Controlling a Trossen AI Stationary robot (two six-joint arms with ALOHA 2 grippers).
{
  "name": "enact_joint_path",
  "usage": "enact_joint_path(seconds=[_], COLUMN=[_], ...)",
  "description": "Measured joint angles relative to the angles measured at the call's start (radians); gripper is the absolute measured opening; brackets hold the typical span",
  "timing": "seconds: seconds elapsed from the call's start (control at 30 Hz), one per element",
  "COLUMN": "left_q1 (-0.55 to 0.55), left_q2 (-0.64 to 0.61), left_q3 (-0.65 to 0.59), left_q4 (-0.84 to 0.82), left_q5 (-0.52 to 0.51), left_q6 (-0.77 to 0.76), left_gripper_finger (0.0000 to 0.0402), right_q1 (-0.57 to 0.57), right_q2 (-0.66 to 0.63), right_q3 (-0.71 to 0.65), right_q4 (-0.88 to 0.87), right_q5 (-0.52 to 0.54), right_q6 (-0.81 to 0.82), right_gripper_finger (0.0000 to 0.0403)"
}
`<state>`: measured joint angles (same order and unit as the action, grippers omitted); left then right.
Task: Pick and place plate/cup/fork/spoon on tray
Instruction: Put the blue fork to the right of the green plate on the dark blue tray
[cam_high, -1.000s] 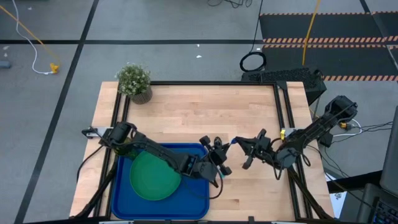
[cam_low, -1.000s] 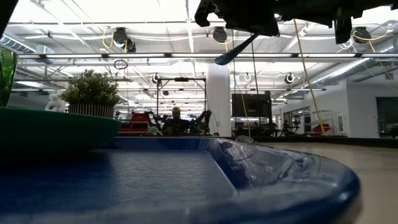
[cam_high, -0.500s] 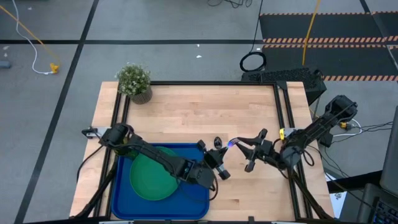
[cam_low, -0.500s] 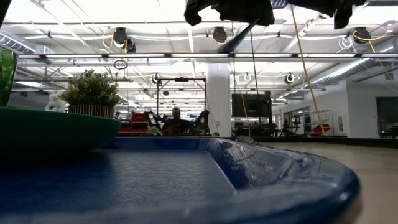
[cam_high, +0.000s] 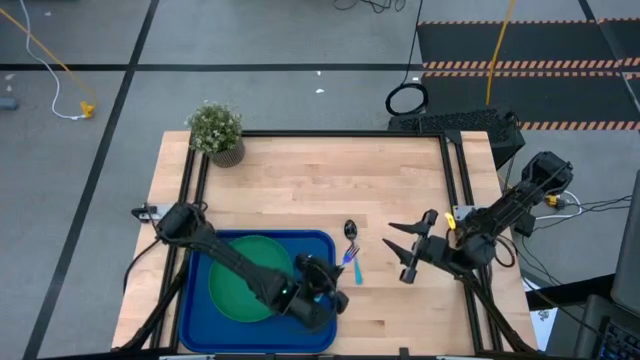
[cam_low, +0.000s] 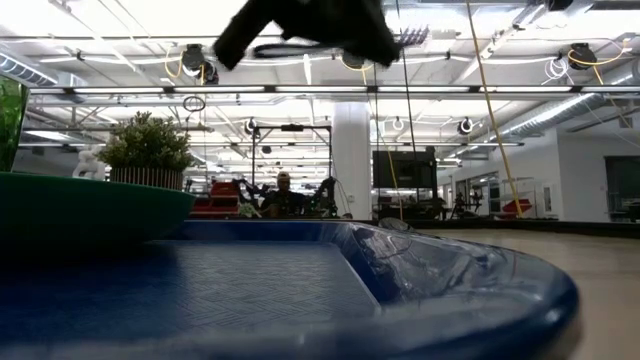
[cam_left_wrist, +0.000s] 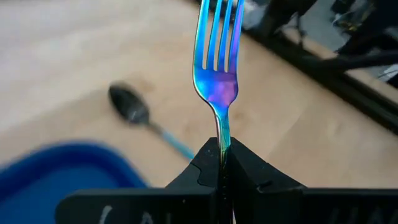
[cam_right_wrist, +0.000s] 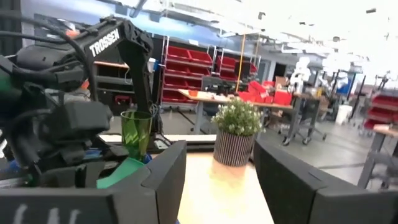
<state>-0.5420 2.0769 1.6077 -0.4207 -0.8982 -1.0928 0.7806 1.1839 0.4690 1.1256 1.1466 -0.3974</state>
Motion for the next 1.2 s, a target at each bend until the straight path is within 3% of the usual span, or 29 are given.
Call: enact_joint_path(seconds=[0.17, 0.33, 0.53, 0.73, 0.87, 1.07, 1.2], left_q1=[-0.031, -0.038, -0.030, -0.020, -0.023, -0.014, -0.013], left_q2=[0.001, 0.009, 0.016, 0.016, 0.016, 0.025, 0.032], left_q3=[0.000, 0.000, 0.000, 0.000, 0.000, 0.000, -0.001], left_q4=[-0.171, -0.280, -0.320, -0.390, -0.405, -0.444, -0.455], left_q5=[0.023, 0.184, 0.249, 0.400, 0.444, 0.575, 0.606], left_q6=[-0.253, -0.454, -0.589, -0.722, -0.799, -0.930, -0.983], left_gripper_finger=[0.0012, 0.0012, 0.0012, 0.0016, 0.0012, 0.0017, 0.0018], right_q1=[0.028, 0.046, 0.049, 0.049, 0.048, 0.044, 0.044], right_q2=[0.000, 0.000, 0.000, 0.000, 0.000, 0.000, -0.001], right_q3=[0.000, 0.000, 0.000, 0.000, 0.000, 0.000, 0.000], right_q4=[0.073, 0.097, 0.097, 0.098, 0.098, 0.108, 0.128], right_q5=[0.001, 0.003, 0.003, 0.004, 0.002, -0.027, -0.025], right_q6=[-0.159, -0.240, -0.244, -0.244, -0.250, -0.394, -0.499], right_gripper_finger=[0.0182, 0.0183, 0.0183, 0.0183, 0.0183, 0.0183, 0.0183])
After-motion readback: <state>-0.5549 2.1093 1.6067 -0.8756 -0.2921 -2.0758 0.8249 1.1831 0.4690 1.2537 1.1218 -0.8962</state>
